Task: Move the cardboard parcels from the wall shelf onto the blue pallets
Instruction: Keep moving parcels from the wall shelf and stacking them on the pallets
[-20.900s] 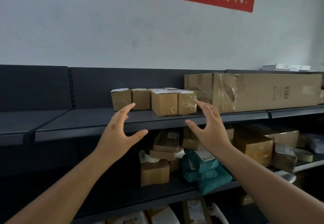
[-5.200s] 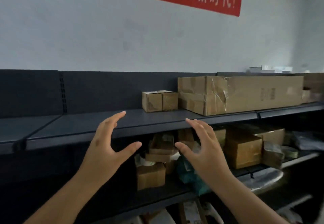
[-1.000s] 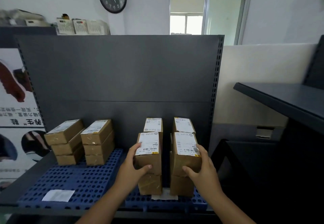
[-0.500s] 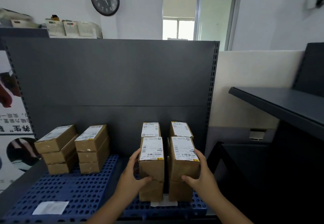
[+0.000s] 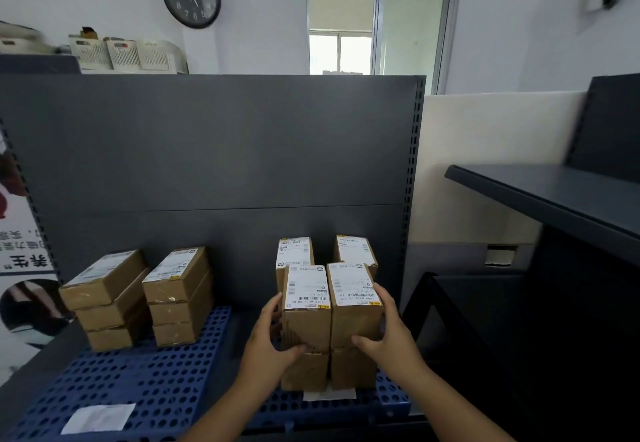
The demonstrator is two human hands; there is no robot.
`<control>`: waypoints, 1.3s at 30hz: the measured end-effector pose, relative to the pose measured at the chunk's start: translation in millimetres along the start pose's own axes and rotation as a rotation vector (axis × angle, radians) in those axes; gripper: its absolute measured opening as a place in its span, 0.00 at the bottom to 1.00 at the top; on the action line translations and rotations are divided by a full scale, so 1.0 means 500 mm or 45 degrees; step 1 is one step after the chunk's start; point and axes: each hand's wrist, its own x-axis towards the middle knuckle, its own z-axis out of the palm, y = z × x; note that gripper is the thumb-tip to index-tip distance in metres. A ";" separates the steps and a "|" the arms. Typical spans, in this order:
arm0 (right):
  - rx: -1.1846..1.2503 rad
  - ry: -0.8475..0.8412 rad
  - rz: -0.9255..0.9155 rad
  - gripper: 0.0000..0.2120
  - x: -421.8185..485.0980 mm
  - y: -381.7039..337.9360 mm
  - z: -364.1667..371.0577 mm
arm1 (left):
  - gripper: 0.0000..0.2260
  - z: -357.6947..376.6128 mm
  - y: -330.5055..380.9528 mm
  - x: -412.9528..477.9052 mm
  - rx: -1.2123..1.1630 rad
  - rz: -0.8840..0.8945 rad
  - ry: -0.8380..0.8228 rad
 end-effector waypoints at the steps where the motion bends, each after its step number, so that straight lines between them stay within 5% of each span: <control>1: 0.008 -0.010 -0.007 0.48 0.000 -0.001 0.001 | 0.43 -0.001 -0.004 -0.002 -0.002 -0.003 0.009; 16: -0.062 -0.068 0.105 0.50 -0.007 0.027 -0.042 | 0.43 -0.054 -0.044 0.003 -0.024 -0.148 -0.096; 22: -0.067 -0.050 0.134 0.39 0.005 0.049 -0.100 | 0.19 -0.081 -0.063 0.019 -0.178 -0.141 0.001; 29: -0.008 0.072 0.163 0.35 0.116 0.070 -0.091 | 0.13 -0.056 -0.063 0.115 -0.308 -0.296 0.048; 34: 0.114 -0.045 0.189 0.32 0.176 0.069 -0.059 | 0.29 -0.029 -0.062 0.173 -0.283 -0.260 -0.046; 39: 0.316 -0.122 0.290 0.28 0.193 0.049 -0.034 | 0.33 -0.014 -0.057 0.201 -0.342 -0.218 -0.166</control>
